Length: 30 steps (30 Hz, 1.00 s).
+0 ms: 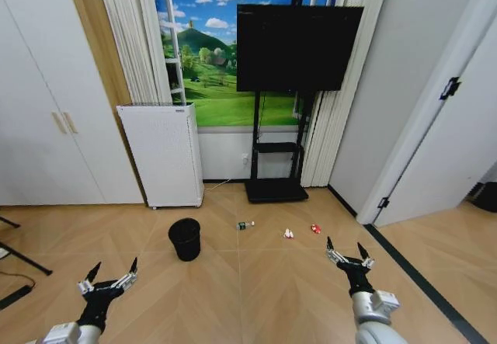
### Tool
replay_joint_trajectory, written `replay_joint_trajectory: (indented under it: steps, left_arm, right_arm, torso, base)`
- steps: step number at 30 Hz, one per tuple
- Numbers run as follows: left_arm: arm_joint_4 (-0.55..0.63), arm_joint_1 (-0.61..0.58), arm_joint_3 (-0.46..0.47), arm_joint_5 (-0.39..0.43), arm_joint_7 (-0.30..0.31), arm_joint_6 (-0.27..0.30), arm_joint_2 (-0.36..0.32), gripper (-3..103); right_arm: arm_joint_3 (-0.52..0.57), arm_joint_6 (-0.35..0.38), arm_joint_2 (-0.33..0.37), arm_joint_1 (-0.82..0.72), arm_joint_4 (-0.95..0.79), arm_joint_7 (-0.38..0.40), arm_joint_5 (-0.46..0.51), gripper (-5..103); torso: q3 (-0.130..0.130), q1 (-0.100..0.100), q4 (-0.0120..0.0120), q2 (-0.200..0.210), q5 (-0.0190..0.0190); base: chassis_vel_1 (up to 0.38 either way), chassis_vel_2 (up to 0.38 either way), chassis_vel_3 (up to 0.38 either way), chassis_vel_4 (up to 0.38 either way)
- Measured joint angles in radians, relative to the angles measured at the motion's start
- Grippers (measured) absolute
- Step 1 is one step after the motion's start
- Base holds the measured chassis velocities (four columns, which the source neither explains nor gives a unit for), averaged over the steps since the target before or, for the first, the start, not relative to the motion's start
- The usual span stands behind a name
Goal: Pick up the trash bin and place the garbage on the floor into it.
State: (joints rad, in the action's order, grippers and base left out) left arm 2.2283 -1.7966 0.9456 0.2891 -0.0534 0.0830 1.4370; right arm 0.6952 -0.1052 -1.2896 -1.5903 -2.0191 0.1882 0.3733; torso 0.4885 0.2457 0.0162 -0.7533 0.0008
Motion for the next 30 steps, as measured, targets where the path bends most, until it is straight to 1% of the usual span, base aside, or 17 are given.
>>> replay_joint_trajectory:
  steps: [2, 7, 8, 11, 13, 14, 16, 18, 19, 20, 21, 22, 23, 25, 27, 28, 30]
  left_arm:
    - [0.001, 0.000, -0.001, 0.000, 0.000, 0.000, 0.000, 100]
    - [0.002, -0.001, -0.001, 0.000, 0.000, 0.000, 0.000, 100]
    - [0.002, -0.001, -0.002, 0.000, 0.000, 0.000, -0.001, 100]
    - [0.002, -0.001, -0.002, 0.000, 0.000, 0.000, -0.003, 100]
    - [0.002, 0.000, -0.002, 0.000, 0.000, -0.001, -0.003, 100]
    - [0.002, 0.000, -0.003, 0.000, 0.001, -0.001, -0.003, 100]
    - [0.002, -0.001, -0.003, 0.000, 0.002, -0.001, -0.003, 100]
    - [0.002, -0.001, -0.003, 0.000, 0.002, -0.001, -0.003, 100]
    - [0.002, 0.000, -0.003, 0.000, 0.002, -0.001, -0.003, 100]
    - [0.002, 0.000, -0.003, 0.000, 0.002, -0.001, -0.003, 100]
    - [0.002, 0.000, -0.003, 0.000, 0.002, -0.001, -0.003, 100]
    - [0.002, 0.000, -0.003, -0.003, 0.002, -0.001, -0.003, 100]
    - [0.002, 0.000, -0.003, -0.003, 0.002, -0.001, -0.003, 100]
    - [0.002, 0.000, -0.002, -0.006, 0.001, -0.003, -0.002, 100]
    - [0.002, 0.000, -0.002, -0.005, 0.001, -0.003, -0.002, 100]
    - [0.003, 0.001, -0.002, 0.001, 0.001, -0.005, -0.002, 100]
    - [0.003, 0.004, -0.002, 0.010, 0.001, -0.006, -0.001, 100]
  right_arm:
    - [0.000, 0.000, 0.001, 0.000, 0.000, 0.000, 0.000, 100]
    - [0.000, -0.001, 0.002, 0.000, -0.001, 0.002, 0.000, 100]
    - [0.000, -0.001, 0.002, 0.000, -0.001, 0.007, -0.003, 100]
    - [-0.001, -0.001, 0.002, 0.001, 0.000, 0.010, -0.005, 100]
    - [-0.002, -0.001, 0.002, 0.001, 0.000, 0.010, -0.006, 100]
    - [-0.003, -0.003, 0.002, 0.000, 0.000, 0.011, -0.007, 100]
    - [-0.003, -0.008, 0.001, 0.000, 0.001, 0.011, -0.010, 100]
    - [-0.003, -0.010, 0.000, 0.000, 0.002, 0.010, -0.011, 100]
    - [-0.003, -0.023, 0.000, 0.000, 0.005, 0.011, -0.015, 100]
    - [-0.003, -0.023, 0.000, 0.000, 0.005, 0.011, -0.015, 100]
    - [-0.004, -0.037, -0.001, 0.002, 0.013, 0.012, -0.028, 100]
    - [-0.003, -0.049, -0.001, 0.002, 0.020, 0.012, -0.035, 100]
    - [-0.003, -0.049, -0.001, 0.002, 0.020, 0.012, -0.035, 100]
    - [-0.002, -0.060, -0.002, 0.002, 0.025, 0.012, -0.038, 100]
    - [-0.002, -0.061, -0.002, 0.002, 0.026, 0.012, -0.038, 100]
    - [-0.002, -0.062, -0.003, 0.002, 0.027, 0.010, -0.038, 100]
    - [-0.003, -0.063, -0.003, 0.003, 0.028, 0.009, -0.038, 100]
  torso:
    - [0.000, 0.000, 0.0001, 0.000, -0.0018]
    - [0.000, 0.000, -0.0003, 0.000, -0.0002]
    - [0.000, 0.000, 0.0003, 0.000, -0.0020]
    - [0.000, 0.000, 0.0000, 0.000, 0.0001]
    - [0.000, 0.000, -0.0003, 0.000, -0.0001]
    - [0.000, 0.000, 0.0002, 0.000, -0.0018]
    - [0.000, 0.000, 0.0000, 0.000, 0.0001]
    - [0.000, 0.000, -0.0003, 0.000, 0.0001]
    - [0.000, 0.000, 0.0003, 0.000, -0.0024]
    - [0.000, 0.000, 0.0003, 0.000, -0.0024]
    - [0.000, 0.000, -0.0001, 0.000, -0.0002]
    - [0.000, 0.000, -0.0001, 0.000, 0.0002]
    - [0.000, 0.000, -0.0001, 0.000, 0.0002]
    - [0.000, 0.001, 0.0003, 0.000, -0.0020]
    - [0.000, 0.001, -0.0001, 0.000, -0.0010]
    - [0.000, 0.001, -0.0004, 0.000, 0.0005]
    - [0.000, 0.001, -0.0001, 0.000, -0.0007]
  base:
    - [-0.379, 0.364, 0.371, -0.359]
    - [-0.372, 0.356, 0.368, -0.364]
    - [-0.350, 0.340, 0.365, -0.357]
    - [-0.361, 0.341, 0.365, -0.361]
    - [-0.320, 0.341, 0.364, -0.349]
    - [-0.359, 0.361, 0.331, -0.349]
    - [-0.346, 0.339, 0.338, -0.352]
    - [-0.358, 0.355, 0.328, -0.352]
    - [-0.358, 0.369, 0.356, -0.339]
    - [-0.358, 0.369, 0.356, -0.339]
    - [-0.371, 0.357, 0.353, -0.357]
    - [-0.309, 0.357, 0.312, -0.313]
    - [-0.309, 0.357, 0.312, -0.313]
    - [-0.303, 0.287, 0.286, -0.273]
    - [-0.219, 0.243, 0.260, -0.180]
    - [-0.219, 0.160, 0.125, -0.180]
    - [-0.128, 0.160, 0.038, -0.010]
